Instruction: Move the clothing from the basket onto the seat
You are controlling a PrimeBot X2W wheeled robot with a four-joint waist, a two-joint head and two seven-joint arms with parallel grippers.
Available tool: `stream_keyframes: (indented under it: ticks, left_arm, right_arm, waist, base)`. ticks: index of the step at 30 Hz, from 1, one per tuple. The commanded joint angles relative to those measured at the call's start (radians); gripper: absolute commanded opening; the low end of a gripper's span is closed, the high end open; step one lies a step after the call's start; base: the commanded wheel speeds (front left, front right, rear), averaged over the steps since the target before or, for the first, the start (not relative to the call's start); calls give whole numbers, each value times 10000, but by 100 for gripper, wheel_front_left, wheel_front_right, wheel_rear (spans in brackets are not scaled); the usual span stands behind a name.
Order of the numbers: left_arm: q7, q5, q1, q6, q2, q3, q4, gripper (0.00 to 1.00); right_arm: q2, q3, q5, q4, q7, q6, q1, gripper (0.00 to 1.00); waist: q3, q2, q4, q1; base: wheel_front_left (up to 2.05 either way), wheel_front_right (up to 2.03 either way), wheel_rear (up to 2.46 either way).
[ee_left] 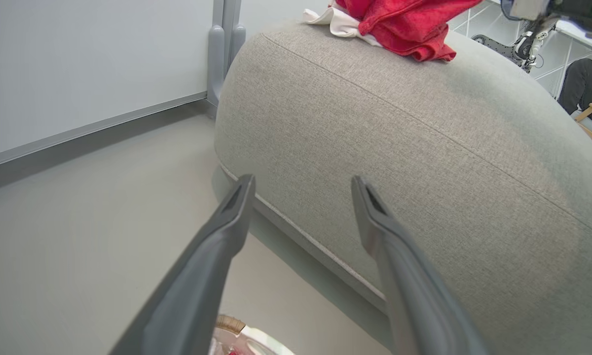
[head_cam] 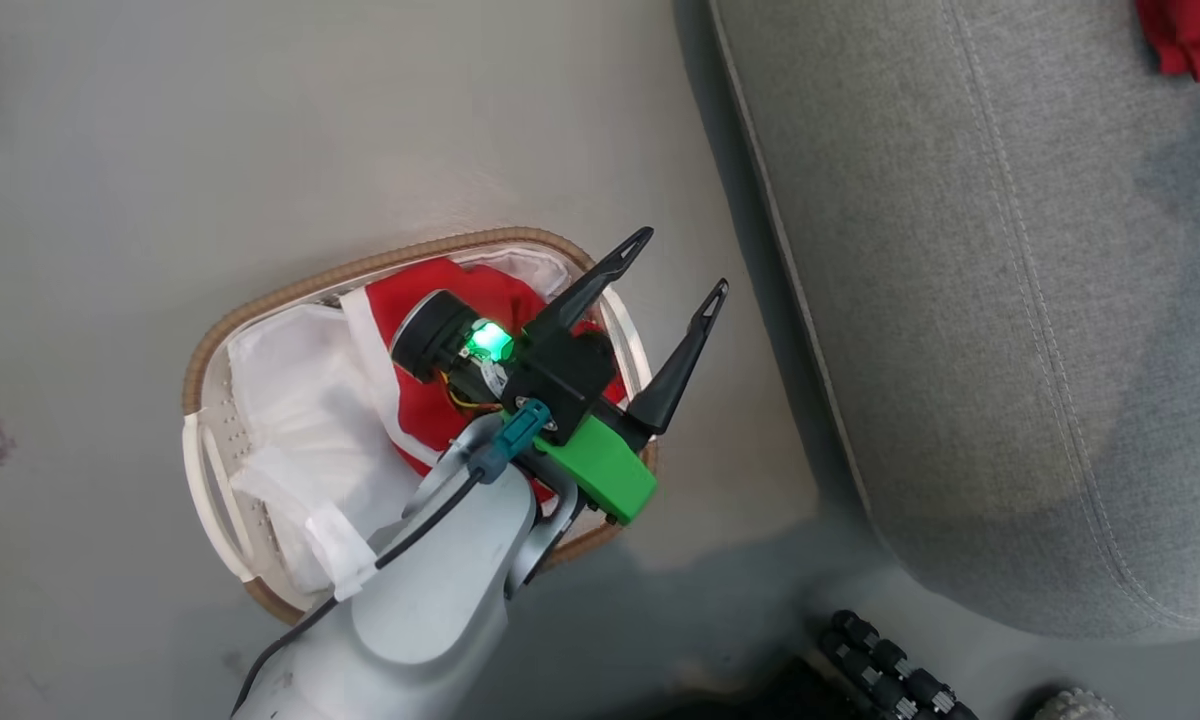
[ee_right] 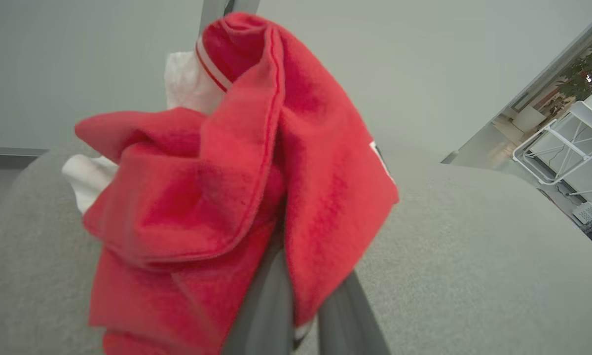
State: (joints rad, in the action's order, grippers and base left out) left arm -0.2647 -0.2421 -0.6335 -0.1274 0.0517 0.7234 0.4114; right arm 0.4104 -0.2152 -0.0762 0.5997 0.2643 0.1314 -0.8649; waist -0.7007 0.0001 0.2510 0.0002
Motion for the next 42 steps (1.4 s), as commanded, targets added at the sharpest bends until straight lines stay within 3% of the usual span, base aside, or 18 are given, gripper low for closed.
stream_keyframes:
  ticks: [1,2,12,19,30,42]
  left_arm:
    - [5,-100,2,-45,1,-78,16,100]
    - [5,-160,91,-46,3,-122,22,100]
    - [5,-487,1094,263,6,-727,125,100]
    - [5,-565,2096,568,3,-1358,-61,100]
    - [5,-502,3433,975,5,-2966,-278,100]
    - [5,123,4396,1181,5,-5507,-595,100]
  right_arm:
    - [-64,-180,8,98,2,-14,417,92]
    - [-119,-223,6,162,2,-14,640,100]
    - [-890,-553,38,43,2,-14,3029,100]
    - [-1357,-620,-72,-1013,2,-14,4239,100]
    - [-2301,699,-675,-2641,2,-14,5307,100]
    - [-3070,1850,-1130,-2846,2,-14,5523,100]
  waist:
    - [380,-1,-79,-2]
    - [494,-1,-67,-2]
    - [2264,-1,-36,-2]
    - [3622,-1,-365,-2]
    - [5004,-1,-1312,-2]
    - [5664,-1,-2135,-2]
  base:
    - [0,0,0]
    - [0,0,0]
    - [0,0,0]
    - [0,0,0]
    - [0,0,0]
    - [0,0,0]
